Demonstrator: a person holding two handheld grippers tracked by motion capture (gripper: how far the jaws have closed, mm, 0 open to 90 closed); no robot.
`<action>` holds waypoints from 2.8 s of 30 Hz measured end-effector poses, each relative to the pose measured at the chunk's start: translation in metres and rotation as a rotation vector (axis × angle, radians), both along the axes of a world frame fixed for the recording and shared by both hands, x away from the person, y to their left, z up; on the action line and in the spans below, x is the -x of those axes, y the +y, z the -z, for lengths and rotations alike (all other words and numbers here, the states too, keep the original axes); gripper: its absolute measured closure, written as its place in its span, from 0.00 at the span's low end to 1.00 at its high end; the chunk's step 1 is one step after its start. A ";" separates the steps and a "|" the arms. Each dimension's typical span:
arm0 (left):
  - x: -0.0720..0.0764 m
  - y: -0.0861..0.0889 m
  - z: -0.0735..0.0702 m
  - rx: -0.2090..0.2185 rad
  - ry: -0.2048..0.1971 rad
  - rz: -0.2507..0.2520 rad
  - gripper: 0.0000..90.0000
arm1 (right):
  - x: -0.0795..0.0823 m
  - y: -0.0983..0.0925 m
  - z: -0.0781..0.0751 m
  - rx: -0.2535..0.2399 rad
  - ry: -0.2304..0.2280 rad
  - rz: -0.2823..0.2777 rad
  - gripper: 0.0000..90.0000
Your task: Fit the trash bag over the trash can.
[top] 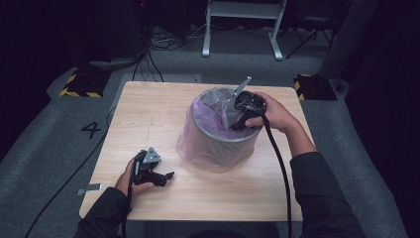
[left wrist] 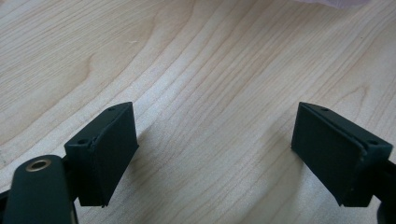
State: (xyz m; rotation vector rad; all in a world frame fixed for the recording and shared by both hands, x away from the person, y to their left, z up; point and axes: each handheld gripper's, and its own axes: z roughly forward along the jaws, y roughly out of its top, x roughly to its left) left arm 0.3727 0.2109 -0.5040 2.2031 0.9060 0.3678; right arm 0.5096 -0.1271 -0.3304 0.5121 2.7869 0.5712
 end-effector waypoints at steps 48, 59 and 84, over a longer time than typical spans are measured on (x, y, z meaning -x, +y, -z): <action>0.000 0.000 0.000 0.001 0.005 0.000 0.15 | 0.044 -0.057 -0.017 -0.508 -0.267 0.215 0.20; 0.000 0.000 0.000 0.001 0.005 0.000 0.15 | 0.076 -0.084 -0.019 -0.476 -0.356 0.240 0.19; -0.001 0.000 0.000 -0.003 0.000 -0.011 0.14 | 0.122 -0.133 0.065 -0.396 -0.327 0.259 0.19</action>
